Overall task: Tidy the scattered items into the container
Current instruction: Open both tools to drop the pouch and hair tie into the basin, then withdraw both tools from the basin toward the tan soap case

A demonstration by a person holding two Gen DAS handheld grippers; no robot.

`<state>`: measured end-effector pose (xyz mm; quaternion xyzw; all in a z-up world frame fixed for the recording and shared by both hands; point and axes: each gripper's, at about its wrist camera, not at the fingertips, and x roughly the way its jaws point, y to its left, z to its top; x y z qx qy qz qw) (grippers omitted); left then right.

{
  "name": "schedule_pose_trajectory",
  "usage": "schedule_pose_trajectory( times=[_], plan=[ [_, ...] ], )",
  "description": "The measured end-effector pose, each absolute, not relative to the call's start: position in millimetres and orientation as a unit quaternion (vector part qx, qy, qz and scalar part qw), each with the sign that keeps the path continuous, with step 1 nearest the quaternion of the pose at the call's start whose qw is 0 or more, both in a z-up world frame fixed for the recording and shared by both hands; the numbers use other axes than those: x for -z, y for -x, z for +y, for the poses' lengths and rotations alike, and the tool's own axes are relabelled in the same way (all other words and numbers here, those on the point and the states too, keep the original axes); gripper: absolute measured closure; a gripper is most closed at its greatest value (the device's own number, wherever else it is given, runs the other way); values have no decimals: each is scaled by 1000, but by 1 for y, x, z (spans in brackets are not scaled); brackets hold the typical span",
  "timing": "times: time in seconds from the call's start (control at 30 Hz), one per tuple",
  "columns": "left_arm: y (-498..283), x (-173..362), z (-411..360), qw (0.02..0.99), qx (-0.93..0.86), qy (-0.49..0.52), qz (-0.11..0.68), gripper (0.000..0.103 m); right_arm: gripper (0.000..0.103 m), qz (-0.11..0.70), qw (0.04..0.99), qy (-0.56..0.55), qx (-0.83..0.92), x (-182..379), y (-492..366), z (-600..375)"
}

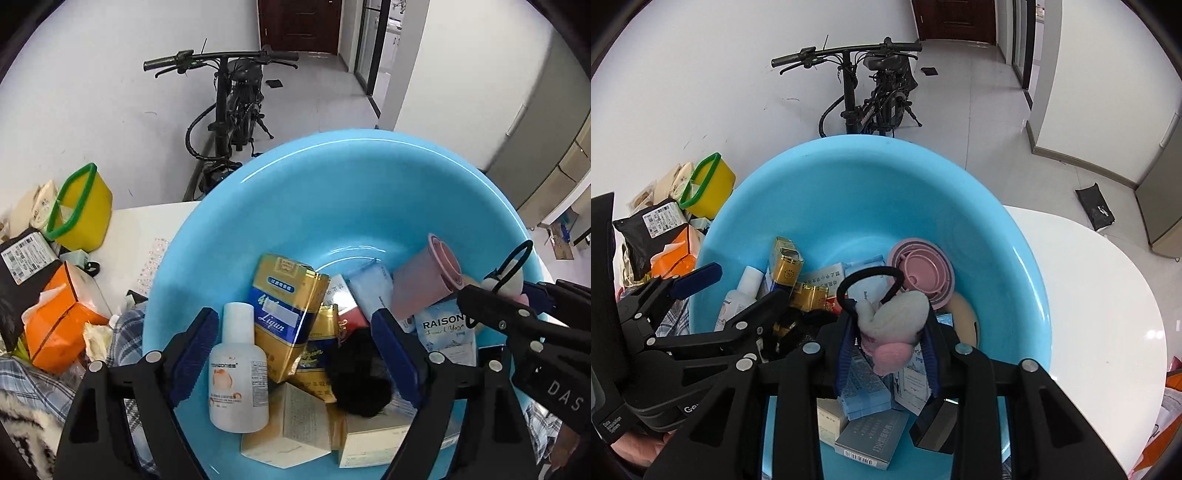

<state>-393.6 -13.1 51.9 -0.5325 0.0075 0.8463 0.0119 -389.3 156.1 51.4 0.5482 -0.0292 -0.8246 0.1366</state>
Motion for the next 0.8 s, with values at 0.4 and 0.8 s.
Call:
schedule_pose_trajectory(
  times=[0.4,0.8],
  plan=[
    [390,-50,-15,15,-843,538,5,17,35,-54,124,-538,832,-55,391,163],
    [382,-59,-23,4,-856,517,-4,17,13,-82,125,-536,831,-57,388,175]
  ],
)
